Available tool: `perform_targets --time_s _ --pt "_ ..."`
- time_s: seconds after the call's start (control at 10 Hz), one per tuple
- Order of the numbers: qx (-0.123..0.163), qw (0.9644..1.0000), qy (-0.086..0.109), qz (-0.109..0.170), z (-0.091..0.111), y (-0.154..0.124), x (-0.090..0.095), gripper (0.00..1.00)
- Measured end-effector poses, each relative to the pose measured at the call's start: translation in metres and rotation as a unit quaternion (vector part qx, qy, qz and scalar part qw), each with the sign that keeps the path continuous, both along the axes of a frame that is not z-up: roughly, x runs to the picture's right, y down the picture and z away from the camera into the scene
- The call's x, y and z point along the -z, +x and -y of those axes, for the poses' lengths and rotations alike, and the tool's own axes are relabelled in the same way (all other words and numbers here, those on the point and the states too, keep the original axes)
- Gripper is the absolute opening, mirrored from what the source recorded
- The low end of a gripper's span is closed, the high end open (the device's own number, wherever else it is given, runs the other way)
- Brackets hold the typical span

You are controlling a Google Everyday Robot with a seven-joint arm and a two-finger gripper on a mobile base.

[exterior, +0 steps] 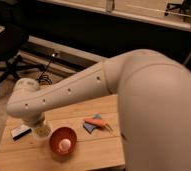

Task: Place the ceramic cup in the ceramic bowl

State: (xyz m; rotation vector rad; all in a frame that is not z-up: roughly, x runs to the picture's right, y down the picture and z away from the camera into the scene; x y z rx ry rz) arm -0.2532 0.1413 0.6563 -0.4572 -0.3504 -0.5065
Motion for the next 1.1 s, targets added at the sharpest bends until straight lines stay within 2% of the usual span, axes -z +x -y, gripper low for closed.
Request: perform_targets --time_s 0.2,0.3,0.4,0.6,0.7,0.8,0.9,1.1 --pt "-0.041 0.9985 0.007 -0.036 0.03 0.052 0.004 0.0" --pt "-0.047 0.9977 0.003 -0.048 0.032 0.065 0.004 0.0" --pt "-0.041 0.9954 -0.015 -0.085 0.016 0.104 -0.012 0.0" --pt "-0.013 0.9943 -0.047 -0.095 -0.023 0.119 -0.023 0.0" --pt "-0.002 0.9938 -0.066 -0.09 -0.041 0.12 -0.024 0.0" --pt "0.002 0.994 -0.073 -0.081 -0.049 0.116 -0.022 0.0" --pt "0.004 0.9943 -0.074 -0.077 -0.051 0.115 -0.021 0.0" --pt "0.01 0.9962 -0.053 -0.068 -0.043 0.111 -0.01 0.0"
